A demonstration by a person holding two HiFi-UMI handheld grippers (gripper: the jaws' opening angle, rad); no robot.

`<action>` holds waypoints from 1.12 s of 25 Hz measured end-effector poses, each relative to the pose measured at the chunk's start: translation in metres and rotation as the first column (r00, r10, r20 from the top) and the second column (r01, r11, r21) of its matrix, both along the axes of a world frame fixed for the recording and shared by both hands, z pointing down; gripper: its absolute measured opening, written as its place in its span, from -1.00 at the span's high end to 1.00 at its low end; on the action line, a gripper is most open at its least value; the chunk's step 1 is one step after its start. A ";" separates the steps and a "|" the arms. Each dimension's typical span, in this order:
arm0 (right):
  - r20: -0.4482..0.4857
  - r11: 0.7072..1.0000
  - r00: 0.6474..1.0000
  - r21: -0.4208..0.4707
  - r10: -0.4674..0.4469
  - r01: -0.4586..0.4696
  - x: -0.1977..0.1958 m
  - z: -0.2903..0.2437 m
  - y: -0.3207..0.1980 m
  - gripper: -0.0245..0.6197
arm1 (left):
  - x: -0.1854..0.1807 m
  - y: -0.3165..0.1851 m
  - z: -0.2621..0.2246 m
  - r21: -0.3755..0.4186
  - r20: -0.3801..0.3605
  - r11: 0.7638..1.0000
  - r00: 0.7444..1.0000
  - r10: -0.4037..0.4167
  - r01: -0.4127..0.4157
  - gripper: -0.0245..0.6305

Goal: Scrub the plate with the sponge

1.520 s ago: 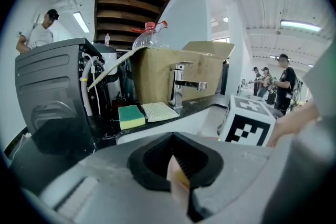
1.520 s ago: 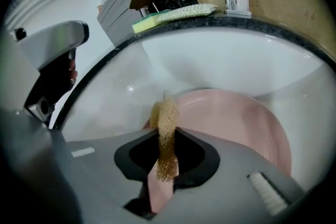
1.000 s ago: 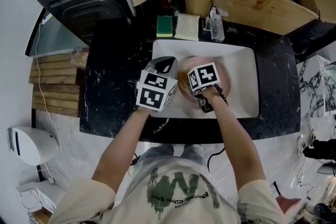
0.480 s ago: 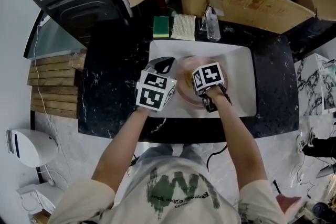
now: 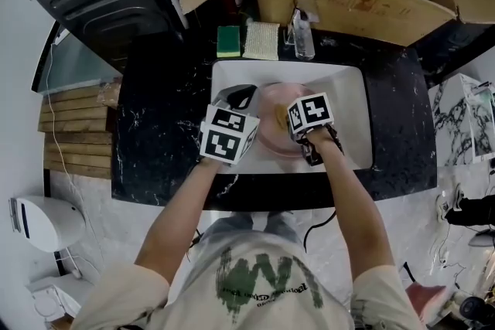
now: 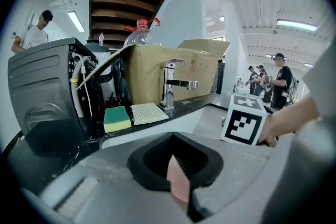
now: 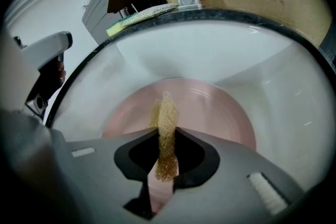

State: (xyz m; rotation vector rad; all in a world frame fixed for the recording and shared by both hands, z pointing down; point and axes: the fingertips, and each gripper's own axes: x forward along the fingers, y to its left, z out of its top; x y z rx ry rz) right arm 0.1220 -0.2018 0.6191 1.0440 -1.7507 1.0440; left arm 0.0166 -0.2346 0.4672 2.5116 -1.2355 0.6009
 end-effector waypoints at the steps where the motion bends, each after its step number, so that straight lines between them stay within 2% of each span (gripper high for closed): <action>1: -0.003 1.000 1.000 -0.001 0.004 -0.004 0.004 0.000 0.000 0.73 | 0.001 0.000 0.000 -0.001 0.000 1.000 1.000 0.001 -0.001 0.92; 12: -0.037 0.999 0.999 -0.005 0.035 -0.036 0.039 -0.002 0.003 0.73 | 0.015 0.001 0.000 -0.003 0.001 1.000 1.000 0.009 -0.009 0.92; 28: -0.148 0.999 0.988 0.016 0.045 -0.043 0.085 -0.007 0.003 0.73 | 0.025 0.004 -0.001 -0.002 0.006 1.000 1.000 0.018 -0.018 0.92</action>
